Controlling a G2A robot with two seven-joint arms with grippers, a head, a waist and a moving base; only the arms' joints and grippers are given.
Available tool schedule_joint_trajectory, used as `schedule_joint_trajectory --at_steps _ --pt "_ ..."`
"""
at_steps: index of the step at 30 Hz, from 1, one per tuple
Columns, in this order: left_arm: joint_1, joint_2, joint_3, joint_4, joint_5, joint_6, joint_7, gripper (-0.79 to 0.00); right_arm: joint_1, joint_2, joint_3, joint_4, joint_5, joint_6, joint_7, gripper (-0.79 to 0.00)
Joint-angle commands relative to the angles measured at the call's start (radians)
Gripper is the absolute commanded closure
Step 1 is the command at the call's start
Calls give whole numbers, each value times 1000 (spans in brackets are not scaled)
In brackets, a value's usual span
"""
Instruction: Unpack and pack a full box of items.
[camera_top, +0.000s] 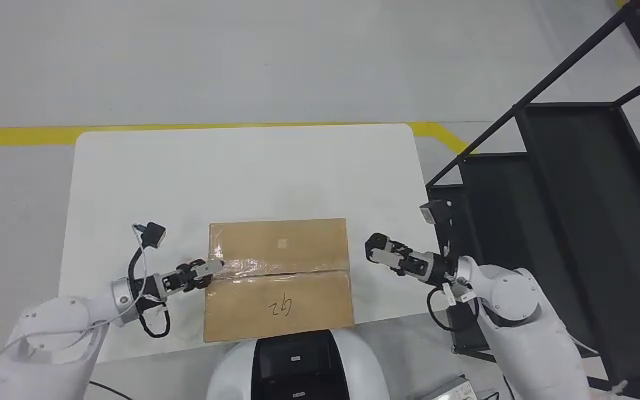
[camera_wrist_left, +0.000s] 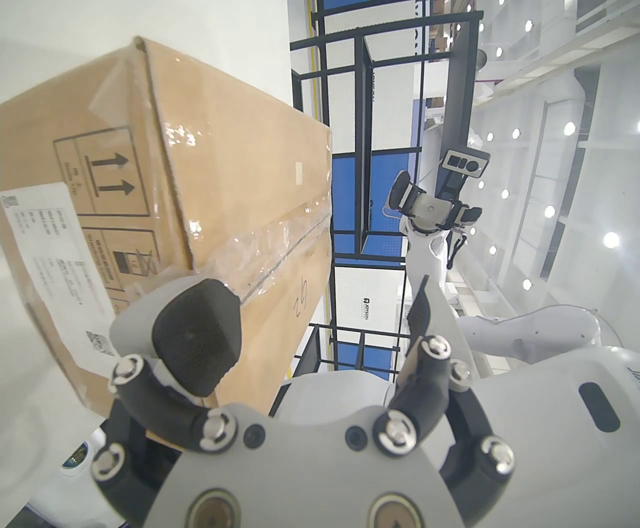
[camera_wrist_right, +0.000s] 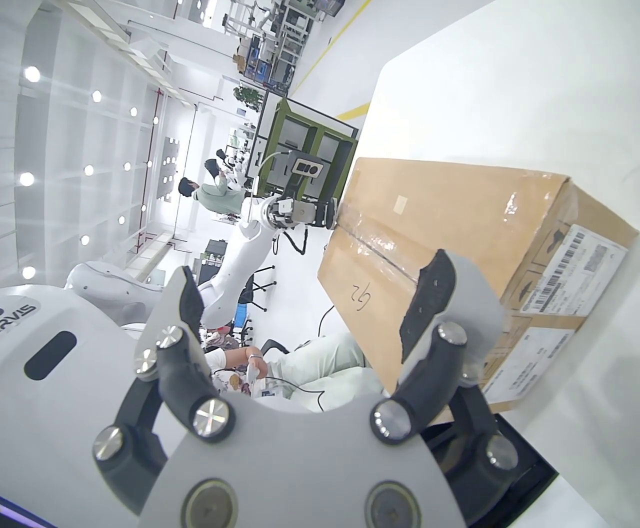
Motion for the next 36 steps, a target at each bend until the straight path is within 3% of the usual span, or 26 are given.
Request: schedule_joint_trajectory --at_steps 1,17,28,36 --pt "3 0 -5 8 -15 -5 7 -785 1 1 -3 1 -1 0 -2 -785" --pt "-31 0 9 57 -72 -5 30 -785 21 7 -29 8 -8 -3 -24 -785" --pt "50 -5 -156 45 -421 -75 118 -785 42 1 -29 49 -10 -60 -189 -785" --pt "76 -10 -207 50 -467 -74 185 -785 60 -2 -30 76 21 -90 -241 -784"
